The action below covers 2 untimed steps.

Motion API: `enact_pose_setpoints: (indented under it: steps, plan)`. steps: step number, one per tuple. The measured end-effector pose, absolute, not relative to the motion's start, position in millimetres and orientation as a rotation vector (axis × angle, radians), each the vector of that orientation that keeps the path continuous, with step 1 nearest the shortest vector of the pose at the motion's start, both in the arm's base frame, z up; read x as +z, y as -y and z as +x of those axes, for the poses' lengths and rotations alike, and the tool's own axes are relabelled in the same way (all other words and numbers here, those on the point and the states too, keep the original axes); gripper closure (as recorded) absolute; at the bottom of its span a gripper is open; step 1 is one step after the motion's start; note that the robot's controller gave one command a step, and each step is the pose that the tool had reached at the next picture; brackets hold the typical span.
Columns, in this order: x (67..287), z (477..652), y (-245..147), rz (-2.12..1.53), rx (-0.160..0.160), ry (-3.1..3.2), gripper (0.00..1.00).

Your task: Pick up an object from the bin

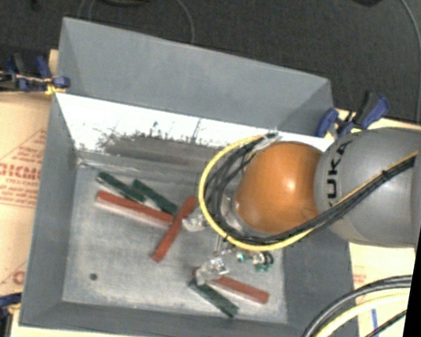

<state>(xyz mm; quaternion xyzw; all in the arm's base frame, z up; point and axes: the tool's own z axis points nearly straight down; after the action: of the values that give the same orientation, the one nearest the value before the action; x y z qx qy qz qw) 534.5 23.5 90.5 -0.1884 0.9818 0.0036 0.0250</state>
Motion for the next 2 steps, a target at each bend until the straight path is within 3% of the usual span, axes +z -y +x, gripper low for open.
enact_pose_setpoints:
  steps: [1, 2]
  plan:
    - [90, 533.4, -21, -0.582, 0.007, -3.042, 0.00]
    - [80, 514.6, 32, -0.600, -0.006, -3.063, 1.00]
